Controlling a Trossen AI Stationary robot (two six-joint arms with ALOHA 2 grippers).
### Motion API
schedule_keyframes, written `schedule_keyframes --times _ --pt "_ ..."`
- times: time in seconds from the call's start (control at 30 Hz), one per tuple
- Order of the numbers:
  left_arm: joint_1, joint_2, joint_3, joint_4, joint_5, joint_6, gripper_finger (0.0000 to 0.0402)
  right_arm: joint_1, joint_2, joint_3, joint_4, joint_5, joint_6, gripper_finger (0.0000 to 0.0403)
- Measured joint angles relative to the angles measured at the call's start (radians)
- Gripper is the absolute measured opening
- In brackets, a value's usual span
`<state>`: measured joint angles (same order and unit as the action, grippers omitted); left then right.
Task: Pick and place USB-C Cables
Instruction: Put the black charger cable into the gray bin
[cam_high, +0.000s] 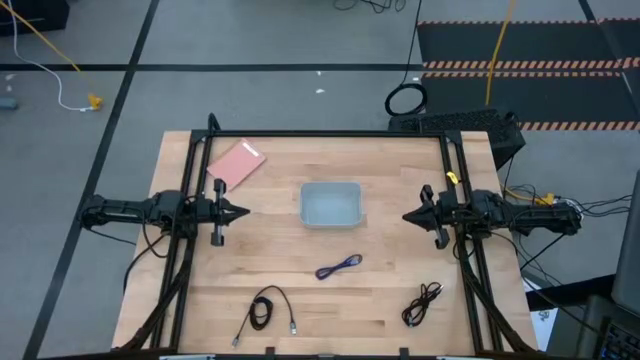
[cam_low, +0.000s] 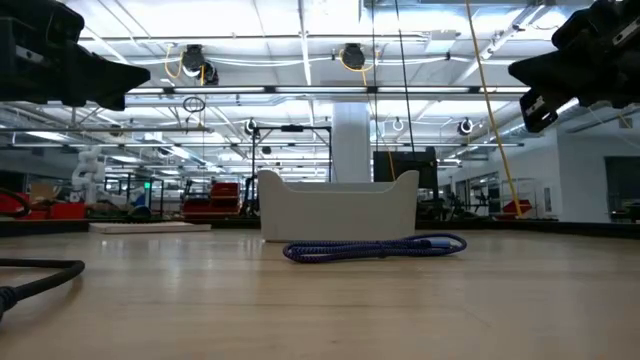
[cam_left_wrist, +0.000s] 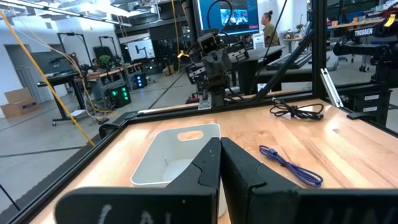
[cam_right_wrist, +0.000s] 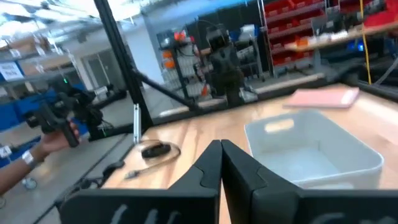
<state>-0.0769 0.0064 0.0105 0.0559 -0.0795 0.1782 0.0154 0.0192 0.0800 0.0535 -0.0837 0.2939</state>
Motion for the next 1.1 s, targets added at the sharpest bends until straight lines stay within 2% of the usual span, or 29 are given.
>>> schedule_keyframes --times 0.13,0.4,0.67,0.9,1.1 --pt "0.0 0.0 0.0 0.0 0.0 0.001 0.001 0.0 0.039 0.101 -0.065 0.0 -0.002 0.0" --pt "0.0 0.0 0.0 0.001 -0.009 0.001 0.001 0.0 0.214 0.379 -0.38 0.0 0.02 0.0" --pt "0.0 0.0 0.0 0.001 -0.035 0.001 0.001 0.021 0.457 0.639 -0.653 0.0 0.186 0.0" --pt "0.0 0.0 0.0 0.001 -0.053 -0.004 0.001 0.189 0.59 0.719 -0.719 0.006 0.342 0.0" --pt "0.0 0.0 0.0 -0.001 -0.054 -0.045 0.001 0.41 0.698 0.725 -0.722 0.078 0.523 0.0"
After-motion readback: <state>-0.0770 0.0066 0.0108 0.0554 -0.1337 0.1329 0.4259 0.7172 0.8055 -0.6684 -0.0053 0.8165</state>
